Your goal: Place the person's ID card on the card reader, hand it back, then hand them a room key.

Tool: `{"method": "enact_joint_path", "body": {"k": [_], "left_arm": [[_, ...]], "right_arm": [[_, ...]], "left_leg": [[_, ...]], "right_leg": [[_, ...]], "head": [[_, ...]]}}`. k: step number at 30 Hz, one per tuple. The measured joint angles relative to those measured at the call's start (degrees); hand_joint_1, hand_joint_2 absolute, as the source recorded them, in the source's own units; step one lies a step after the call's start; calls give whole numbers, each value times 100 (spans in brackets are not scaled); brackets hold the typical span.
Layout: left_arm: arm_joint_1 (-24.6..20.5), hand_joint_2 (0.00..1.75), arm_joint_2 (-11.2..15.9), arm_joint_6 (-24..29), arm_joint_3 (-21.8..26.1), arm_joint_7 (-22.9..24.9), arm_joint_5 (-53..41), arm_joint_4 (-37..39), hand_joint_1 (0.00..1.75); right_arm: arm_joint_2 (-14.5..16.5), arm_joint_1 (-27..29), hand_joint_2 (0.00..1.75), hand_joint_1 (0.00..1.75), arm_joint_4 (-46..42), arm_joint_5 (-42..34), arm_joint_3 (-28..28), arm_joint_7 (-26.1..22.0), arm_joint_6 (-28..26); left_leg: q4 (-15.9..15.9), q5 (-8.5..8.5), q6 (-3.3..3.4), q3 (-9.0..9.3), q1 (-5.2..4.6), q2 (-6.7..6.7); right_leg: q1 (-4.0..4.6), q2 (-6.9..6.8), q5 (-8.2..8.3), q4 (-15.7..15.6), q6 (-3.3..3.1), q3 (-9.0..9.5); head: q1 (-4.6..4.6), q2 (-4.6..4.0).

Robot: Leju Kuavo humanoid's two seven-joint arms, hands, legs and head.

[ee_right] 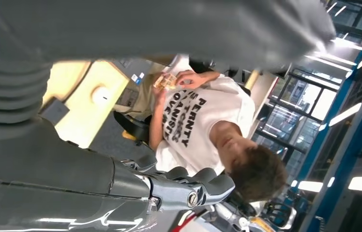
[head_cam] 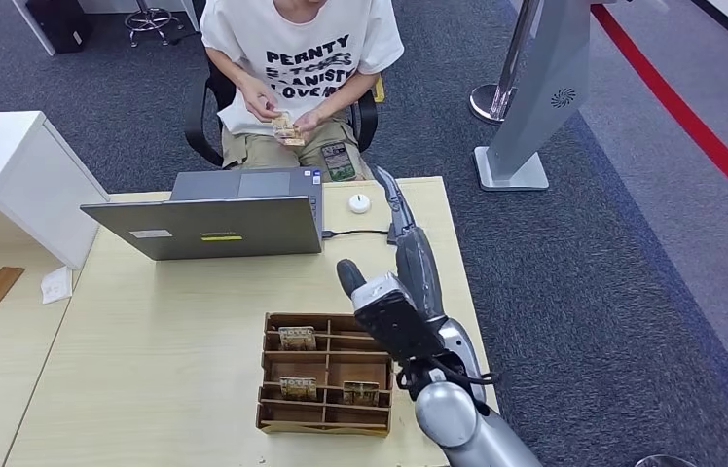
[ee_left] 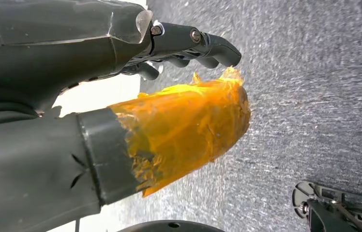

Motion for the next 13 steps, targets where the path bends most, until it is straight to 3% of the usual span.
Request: {"method": "enact_joint_path", "body": {"k": [13], "left_arm": [[86,0,0,56,298,147,368,30,0]], "right_arm": [[-457,497,0,0,-797,-304,109,422,43]], "left_leg": [[0,0,0,1,-1,1]], "right_leg": [[0,0,1,-2,0,1]], "head": [[-1,0]]}}
